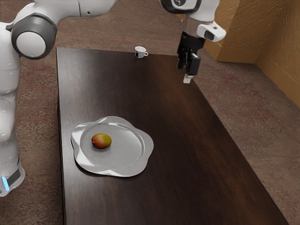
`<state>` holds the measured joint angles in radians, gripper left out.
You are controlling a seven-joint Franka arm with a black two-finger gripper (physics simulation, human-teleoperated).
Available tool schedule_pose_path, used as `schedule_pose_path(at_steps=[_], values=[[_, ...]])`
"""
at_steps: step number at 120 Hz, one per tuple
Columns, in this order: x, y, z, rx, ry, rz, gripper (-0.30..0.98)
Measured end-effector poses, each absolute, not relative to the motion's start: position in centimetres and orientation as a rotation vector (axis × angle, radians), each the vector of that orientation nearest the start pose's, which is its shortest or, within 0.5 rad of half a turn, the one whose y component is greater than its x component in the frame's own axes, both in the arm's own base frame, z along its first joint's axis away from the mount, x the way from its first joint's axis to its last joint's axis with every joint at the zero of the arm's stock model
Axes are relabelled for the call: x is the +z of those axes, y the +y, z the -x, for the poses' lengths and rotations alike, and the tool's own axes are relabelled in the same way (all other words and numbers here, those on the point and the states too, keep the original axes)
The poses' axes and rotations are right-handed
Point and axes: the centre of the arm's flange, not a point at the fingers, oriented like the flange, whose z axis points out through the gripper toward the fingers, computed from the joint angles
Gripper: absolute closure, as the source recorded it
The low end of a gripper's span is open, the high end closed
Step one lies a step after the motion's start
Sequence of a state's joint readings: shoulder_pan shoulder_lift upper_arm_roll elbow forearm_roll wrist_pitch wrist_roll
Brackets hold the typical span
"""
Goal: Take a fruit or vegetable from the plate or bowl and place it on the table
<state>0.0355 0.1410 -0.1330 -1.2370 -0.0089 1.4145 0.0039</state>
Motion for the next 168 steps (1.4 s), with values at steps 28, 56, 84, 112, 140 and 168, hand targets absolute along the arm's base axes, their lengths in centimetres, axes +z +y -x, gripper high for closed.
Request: schedule_pose_path(at_steps=[28, 56, 84, 112, 140, 168], values=[[68.8, -4.4, -56.7, 0.006, 0.111, 3.160, 0.00], [68.7, -8.8, -45.7, 0.076, 0.049, 3.084, 0.00], [63.9, -9.6, -36.4, -0.014, -0.086, 3.071, 0.00], [64.1, -11.4, -34.6, -0.065, -0.144, 3.101, 0.00], [61.3, -12.6, -34.0, 0.062, -0.185, 3.088, 0.00], [56.7, -11.9, -34.5, 0.149, -0.204, 3.076, 0.00]])
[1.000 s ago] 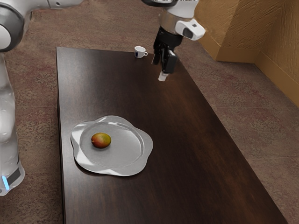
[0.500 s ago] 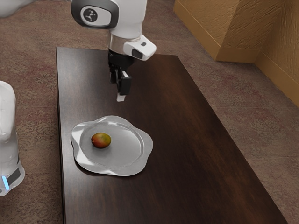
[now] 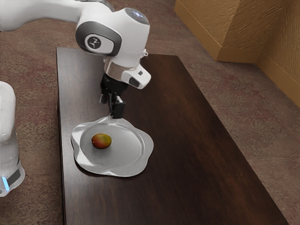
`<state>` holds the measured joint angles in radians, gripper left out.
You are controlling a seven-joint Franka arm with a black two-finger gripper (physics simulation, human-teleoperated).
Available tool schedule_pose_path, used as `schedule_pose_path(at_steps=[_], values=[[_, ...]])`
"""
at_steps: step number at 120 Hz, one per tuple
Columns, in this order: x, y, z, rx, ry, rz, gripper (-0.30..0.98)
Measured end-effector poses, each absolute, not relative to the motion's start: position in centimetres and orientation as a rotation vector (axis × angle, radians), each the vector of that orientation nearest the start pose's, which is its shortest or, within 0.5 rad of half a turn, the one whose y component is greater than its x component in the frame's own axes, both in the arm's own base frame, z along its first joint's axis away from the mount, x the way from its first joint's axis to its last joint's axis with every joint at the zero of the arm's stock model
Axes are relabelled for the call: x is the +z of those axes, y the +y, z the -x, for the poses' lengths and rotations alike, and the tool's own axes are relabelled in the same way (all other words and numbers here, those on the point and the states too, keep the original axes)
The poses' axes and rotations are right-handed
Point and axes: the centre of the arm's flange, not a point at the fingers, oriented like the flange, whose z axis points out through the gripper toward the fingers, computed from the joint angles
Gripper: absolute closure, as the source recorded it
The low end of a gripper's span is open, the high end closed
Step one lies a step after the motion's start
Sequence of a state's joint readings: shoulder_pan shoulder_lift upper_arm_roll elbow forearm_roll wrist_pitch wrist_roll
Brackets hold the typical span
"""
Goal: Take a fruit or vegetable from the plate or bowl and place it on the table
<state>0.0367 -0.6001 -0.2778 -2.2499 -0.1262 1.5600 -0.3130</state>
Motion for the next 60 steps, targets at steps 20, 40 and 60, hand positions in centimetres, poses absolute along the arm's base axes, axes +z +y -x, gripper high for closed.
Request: schedule_pose_path(at_steps=[20, 40, 60], values=[[53.0, -10.9, -34.4, 0.223, -0.225, 3.094, 0.00], [51.1, -10.2, -34.4, 0.255, -0.222, 3.107, 0.00], [49.4, -10.1, -34.3, 0.276, -0.194, 3.112, 0.00]])
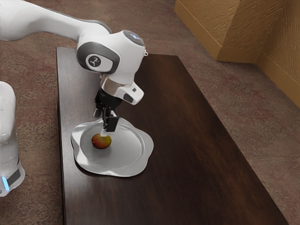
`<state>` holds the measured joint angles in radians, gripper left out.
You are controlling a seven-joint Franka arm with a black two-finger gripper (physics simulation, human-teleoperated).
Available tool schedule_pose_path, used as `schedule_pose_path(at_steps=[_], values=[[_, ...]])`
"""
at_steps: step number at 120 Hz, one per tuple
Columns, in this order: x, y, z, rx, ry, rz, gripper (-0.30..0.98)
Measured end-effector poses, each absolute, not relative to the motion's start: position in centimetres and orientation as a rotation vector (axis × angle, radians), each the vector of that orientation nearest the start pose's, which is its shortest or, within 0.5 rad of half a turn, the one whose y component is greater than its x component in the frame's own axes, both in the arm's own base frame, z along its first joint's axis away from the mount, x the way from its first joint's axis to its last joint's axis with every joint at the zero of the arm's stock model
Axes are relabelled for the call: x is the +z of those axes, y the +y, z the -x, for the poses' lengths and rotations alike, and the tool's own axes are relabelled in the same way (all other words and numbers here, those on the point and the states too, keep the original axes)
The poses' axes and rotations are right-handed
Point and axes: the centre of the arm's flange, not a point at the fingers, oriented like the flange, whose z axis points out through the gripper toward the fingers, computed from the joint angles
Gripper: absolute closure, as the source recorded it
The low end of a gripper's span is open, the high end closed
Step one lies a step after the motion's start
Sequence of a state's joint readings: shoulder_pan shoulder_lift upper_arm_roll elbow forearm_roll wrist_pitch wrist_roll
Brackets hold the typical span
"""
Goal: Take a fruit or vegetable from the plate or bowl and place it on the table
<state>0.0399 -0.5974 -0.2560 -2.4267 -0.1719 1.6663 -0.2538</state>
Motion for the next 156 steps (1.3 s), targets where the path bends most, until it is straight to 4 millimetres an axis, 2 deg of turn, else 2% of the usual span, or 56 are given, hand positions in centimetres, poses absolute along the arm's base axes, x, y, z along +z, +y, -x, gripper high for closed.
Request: schedule_pose_path(at_steps=[70, 93, 116, 156], values=[[47.3, -10.7, -33.5, 0.344, -0.145, 3.160, 0.00], [45.7, -10.8, -33.3, 0.368, -0.136, 3.156, 0.00], [44.5, -10.8, -33.5, 0.379, -0.141, 3.167, 0.00], [43.5, -10.7, -34.7, 0.337, -0.140, 3.182, 0.00]])
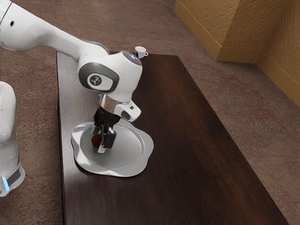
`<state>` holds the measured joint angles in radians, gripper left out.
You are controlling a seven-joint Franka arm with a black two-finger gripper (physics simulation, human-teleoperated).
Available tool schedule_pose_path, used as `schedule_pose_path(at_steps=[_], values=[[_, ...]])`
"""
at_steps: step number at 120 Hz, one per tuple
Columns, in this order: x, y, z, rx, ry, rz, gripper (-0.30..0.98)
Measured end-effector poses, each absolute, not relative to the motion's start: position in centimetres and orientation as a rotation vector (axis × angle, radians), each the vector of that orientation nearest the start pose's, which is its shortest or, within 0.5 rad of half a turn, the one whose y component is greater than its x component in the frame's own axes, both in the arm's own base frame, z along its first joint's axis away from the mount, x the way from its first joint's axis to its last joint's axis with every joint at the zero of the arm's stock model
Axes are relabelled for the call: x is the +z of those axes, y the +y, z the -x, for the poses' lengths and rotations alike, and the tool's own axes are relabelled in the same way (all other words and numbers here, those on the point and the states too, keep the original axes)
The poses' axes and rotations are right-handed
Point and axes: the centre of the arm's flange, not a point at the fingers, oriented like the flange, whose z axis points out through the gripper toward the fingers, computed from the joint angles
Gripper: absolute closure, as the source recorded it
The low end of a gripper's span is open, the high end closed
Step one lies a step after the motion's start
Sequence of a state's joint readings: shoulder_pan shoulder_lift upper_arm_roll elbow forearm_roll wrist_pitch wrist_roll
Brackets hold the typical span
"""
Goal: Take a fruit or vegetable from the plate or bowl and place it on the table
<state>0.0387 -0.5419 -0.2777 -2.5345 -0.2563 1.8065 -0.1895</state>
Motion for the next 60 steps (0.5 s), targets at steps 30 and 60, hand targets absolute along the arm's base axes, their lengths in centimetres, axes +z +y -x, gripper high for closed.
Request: schedule_pose_path(at_steps=[30, 60], values=[[42.6, -10.6, -35.6, 0.323, -0.146, 3.188, 0.00], [42.2, -10.2, -36.1, 0.312, -0.166, 3.192, 0.23]])
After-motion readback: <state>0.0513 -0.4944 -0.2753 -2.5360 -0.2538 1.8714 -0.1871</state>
